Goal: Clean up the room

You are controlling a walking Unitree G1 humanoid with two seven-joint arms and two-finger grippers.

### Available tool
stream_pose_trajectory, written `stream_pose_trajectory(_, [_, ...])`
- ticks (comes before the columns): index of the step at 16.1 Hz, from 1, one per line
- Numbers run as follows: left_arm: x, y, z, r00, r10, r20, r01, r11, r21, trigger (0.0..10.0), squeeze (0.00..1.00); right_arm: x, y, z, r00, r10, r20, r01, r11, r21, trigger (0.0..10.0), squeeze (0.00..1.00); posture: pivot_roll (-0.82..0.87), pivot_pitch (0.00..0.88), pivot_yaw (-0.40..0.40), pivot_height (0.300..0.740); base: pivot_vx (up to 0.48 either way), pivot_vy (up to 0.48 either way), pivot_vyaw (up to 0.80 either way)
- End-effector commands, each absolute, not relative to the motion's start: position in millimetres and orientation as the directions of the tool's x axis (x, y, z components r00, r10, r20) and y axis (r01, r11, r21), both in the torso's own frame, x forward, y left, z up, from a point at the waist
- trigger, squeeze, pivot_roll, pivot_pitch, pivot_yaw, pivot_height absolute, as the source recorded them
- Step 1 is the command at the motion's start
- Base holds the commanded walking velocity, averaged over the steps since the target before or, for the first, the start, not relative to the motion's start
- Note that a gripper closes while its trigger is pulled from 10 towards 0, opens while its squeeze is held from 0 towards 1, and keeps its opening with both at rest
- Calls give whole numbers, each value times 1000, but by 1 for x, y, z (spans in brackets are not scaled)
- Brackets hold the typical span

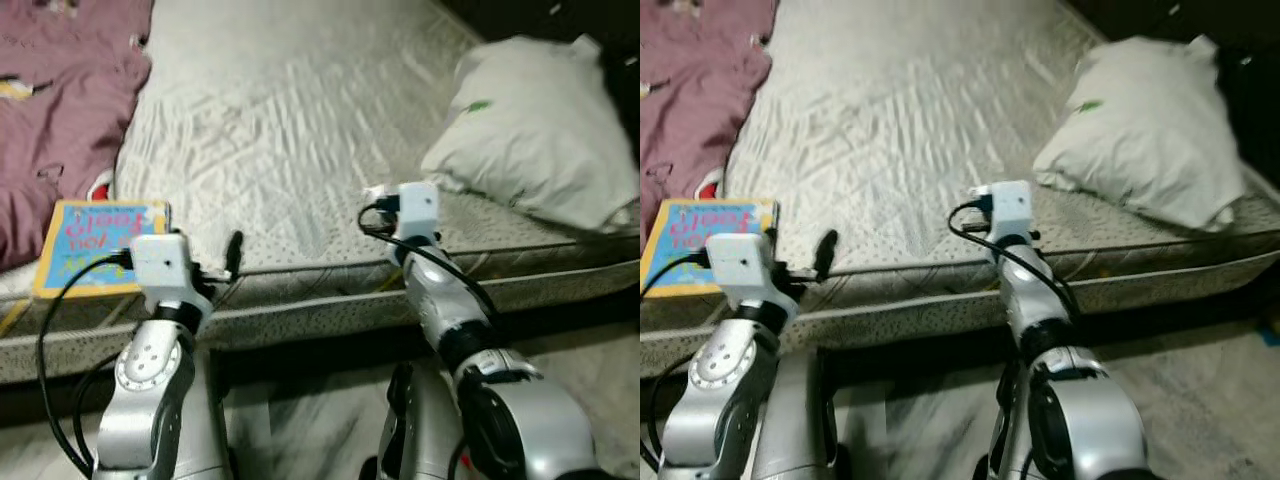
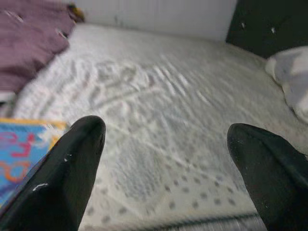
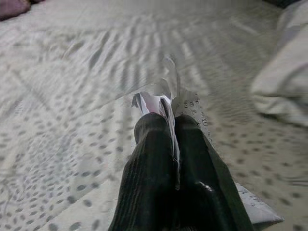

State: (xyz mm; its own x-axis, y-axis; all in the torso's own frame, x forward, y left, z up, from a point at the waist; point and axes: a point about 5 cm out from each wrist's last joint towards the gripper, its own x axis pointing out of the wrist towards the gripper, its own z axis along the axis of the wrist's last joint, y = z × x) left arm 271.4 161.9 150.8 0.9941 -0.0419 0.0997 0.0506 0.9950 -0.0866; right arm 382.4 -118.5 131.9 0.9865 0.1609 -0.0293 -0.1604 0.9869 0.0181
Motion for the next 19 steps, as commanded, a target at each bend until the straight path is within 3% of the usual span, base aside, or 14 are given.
stream_pose_trajectory(1, [273,164,149,995,-17,101,25,996,-83,10000,0,381,-127,132,990,138,-9,-138,990,27,0,0,50,0,-90,474,0,0,0])
stream_pose_trajectory(3, [272,173,144,993,56,108,-46,995,-92,10000,0,366,-136,126,992,119,39,-124,983,135,0,0,34,0,-87,474,0,0,0])
stream_pose_trajectory(5, [270,180,137,992,95,89,-87,992,-92,10000,0,355,-135,130,988,121,92,-133,982,136,0,0,21,0,-72,474,0,0,0])
stream_pose_trajectory(6, [268,182,135,992,90,86,-81,992,-100,10000,0,351,-133,130,987,126,99,-140,978,153,902,0,14,0,-61,474,0,0,0])
stream_pose_trajectory(7, [264,185,133,993,89,77,-80,990,-113,10000,0,344,-129,134,981,146,131,-165,974,157,10000,0,3,0,-36,474,0,0,0])
stream_pose_trajectory(11, [264,182,137,993,78,87,-68,991,-116,10000,0,331,-123,147,967,167,193,-207,955,213,10000,0,6,0,-26,478,0,0,0])
stream_pose_trajectory(19, [265,179,134,996,62,71,-54,992,-112,10000,0,323,-127,159,977,143,157,-179,953,244,10000,0,-16,0,-17,567,0,0,0])
